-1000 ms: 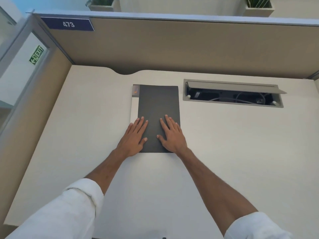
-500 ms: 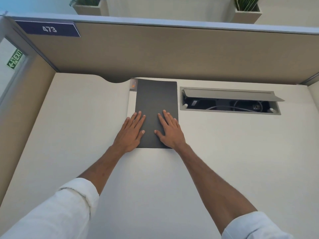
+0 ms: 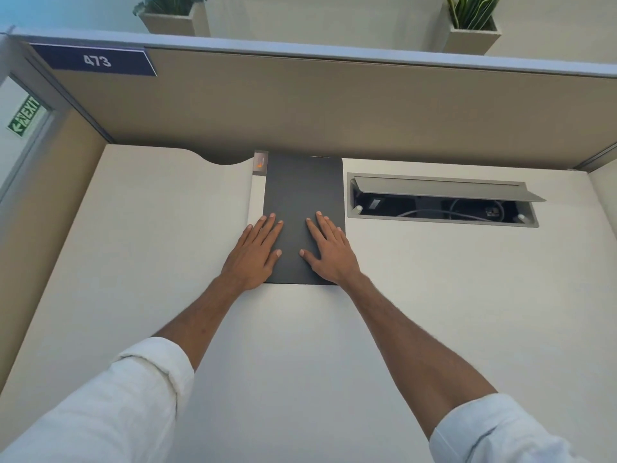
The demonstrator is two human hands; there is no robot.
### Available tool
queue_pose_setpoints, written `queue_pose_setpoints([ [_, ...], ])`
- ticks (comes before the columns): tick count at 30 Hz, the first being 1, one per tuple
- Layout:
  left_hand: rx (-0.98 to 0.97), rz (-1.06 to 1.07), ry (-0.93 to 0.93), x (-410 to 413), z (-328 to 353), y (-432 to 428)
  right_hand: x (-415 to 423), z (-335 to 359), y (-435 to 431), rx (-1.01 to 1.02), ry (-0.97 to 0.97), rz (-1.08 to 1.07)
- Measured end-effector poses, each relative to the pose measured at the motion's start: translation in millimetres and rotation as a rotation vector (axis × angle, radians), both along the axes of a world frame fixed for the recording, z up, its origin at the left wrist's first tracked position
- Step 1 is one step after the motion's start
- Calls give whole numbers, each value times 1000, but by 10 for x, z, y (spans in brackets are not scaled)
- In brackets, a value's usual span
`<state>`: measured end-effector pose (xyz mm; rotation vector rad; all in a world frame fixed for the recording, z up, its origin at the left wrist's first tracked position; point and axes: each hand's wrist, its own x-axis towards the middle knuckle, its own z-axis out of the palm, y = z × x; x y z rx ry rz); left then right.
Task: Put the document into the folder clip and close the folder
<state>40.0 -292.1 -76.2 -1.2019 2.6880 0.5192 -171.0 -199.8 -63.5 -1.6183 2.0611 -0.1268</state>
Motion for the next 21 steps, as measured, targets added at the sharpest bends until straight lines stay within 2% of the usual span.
queue_pose_setpoints([
  [12, -12, 10, 17, -24, 80, 47, 36, 81, 73, -5, 24, 3],
  [21, -144, 23, -13, -184, 434, 566, -17, 407, 573, -74, 82, -43],
])
